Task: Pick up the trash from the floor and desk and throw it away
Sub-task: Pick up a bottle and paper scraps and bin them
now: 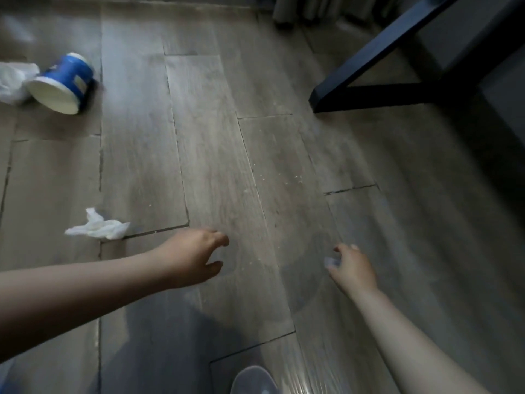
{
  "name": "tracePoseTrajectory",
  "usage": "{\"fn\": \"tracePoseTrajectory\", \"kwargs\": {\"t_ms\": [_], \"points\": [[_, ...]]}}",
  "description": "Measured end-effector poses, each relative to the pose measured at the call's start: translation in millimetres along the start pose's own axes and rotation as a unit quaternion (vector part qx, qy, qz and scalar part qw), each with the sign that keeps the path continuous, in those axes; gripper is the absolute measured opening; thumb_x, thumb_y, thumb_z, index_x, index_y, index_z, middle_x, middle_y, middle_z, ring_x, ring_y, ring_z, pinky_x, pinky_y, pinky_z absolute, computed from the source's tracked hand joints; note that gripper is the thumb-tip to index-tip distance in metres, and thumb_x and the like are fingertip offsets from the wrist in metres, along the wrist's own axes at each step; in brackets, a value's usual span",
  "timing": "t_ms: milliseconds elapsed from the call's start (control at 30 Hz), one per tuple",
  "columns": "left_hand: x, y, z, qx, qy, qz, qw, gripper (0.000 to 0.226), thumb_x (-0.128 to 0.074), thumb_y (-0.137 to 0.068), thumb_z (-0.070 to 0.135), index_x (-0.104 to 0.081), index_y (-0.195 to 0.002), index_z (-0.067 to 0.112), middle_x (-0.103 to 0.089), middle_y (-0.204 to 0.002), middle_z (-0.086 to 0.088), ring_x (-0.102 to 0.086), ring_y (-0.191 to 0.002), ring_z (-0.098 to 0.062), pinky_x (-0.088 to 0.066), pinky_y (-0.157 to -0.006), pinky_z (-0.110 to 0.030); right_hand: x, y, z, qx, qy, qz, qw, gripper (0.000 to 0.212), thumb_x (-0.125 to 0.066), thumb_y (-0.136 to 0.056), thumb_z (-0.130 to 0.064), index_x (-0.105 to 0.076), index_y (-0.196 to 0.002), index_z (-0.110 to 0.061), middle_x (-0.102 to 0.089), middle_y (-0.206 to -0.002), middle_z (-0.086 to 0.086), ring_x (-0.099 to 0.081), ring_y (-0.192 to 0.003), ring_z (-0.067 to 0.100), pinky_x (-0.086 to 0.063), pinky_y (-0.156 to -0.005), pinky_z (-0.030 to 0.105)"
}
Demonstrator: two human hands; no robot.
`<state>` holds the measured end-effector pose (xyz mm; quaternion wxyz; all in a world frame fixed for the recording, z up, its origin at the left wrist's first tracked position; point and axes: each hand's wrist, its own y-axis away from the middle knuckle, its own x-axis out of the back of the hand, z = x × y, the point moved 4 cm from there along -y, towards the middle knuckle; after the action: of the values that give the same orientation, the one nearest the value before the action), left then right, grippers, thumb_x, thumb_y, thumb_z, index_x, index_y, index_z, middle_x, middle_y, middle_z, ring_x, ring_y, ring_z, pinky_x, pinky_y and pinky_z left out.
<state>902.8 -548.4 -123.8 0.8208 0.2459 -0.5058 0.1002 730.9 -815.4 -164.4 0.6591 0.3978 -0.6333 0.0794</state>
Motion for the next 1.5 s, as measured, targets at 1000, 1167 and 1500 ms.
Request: {"fn": "tracePoseTrajectory", "kwargs": {"t_ms": [1000, 1167, 1500], "points": [[8.1, 176.0, -133.1, 0.239, 0.049, 0.038, 0.969, 0.034, -0.062, -0.085, 0.036, -0.058, -0.117, 0.024, -0.061, -0.116, 0.005, -0.058, -0.100, -0.010, -0.041, -0.079, -0.019, -25.8, 68.2, -316.2, 0.415, 0.008, -0.197, 0.888, 0.006, -0.059, -0.084, -0.020, -0.061, -0.079, -0.019, -0.054, -0.070, -0.006, -0.050, -0.063, 0.013, -0.039, -0.055, 0.026], [3.7, 215.6, -153.2, 0.303, 0.061, 0.039, 0.950, 0.037, -0.058, -0.087, 0.042, -0.054, -0.122, 0.028, -0.058, -0.120, 0.009, -0.055, -0.103, -0.005, -0.035, -0.075, -0.015, -31.5, 79.2, -381.8, 0.482, 0.095, -0.185, 0.851, 0.026, -0.057, -0.087, -0.020, -0.047, -0.063, -0.022, -0.052, -0.066, -0.003, -0.049, -0.063, 0.017, -0.036, -0.053, 0.028], [-4.4, 275.0, -165.3, 0.408, 0.146, 0.098, 0.896, 0.039, -0.059, -0.088, 0.039, -0.053, -0.124, 0.026, -0.057, -0.123, 0.007, -0.053, -0.107, -0.007, -0.043, -0.082, -0.020, -71.9, 72.0, -435.9, 0.471, 0.119, -0.108, 0.868, 0.093, -0.075, -0.076, -0.042, -0.021, -0.149, -0.019, -0.037, -0.139, 0.015, -0.039, -0.127, 0.034, -0.038, -0.101, 0.039]]}}
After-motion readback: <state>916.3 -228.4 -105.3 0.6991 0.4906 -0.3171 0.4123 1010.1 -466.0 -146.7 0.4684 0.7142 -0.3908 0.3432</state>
